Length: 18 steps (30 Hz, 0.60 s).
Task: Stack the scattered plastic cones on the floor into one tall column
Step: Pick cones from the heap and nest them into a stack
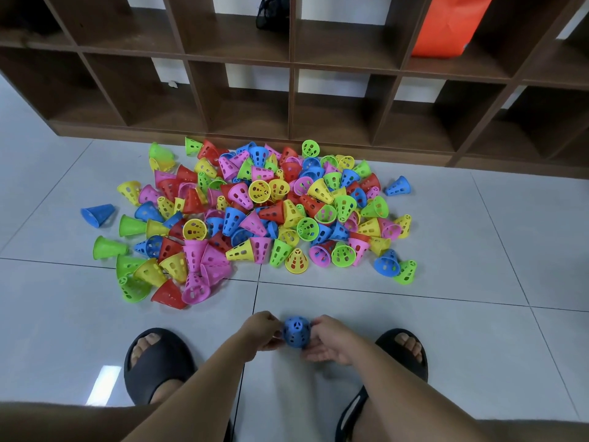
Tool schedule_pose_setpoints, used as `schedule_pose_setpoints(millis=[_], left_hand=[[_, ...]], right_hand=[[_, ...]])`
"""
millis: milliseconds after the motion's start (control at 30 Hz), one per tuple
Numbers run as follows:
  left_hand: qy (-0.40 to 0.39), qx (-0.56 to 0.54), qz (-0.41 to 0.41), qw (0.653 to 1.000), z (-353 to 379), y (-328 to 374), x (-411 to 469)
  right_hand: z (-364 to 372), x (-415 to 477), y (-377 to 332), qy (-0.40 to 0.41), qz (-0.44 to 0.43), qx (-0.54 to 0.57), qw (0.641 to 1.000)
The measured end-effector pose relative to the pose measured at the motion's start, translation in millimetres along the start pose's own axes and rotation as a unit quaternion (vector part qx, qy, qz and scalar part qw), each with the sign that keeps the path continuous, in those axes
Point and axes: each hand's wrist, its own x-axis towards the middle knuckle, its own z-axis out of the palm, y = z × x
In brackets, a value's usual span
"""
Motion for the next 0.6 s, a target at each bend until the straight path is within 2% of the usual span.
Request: schedule_pose_setpoints(millis=[133,233,300,400,600], left_hand=[[0.024,-0.09,0.032,0.995,-2,10,7],[0.014,-0.107,0.055,0.993,-5,18,7],[0.006,-0.076,0.062,0.995,-7,22,7],[0.025,0.005,0.072,0.997,-15,23,12],[0.137,0.047,0.118,0.982,-68,29,13]], right_hand=[[3,8,-14,0.02,-0.053,0.103,0.993],[4,9,-27,0.017,-0.08,0.171,0.982],[3,11,-34,0.015,-0.091,0.18,0.979],[-4,18,-41,0.072,-0.114,0.146,0.98],[-35,36,-62,0.189,-0.178,0.202,0.944]])
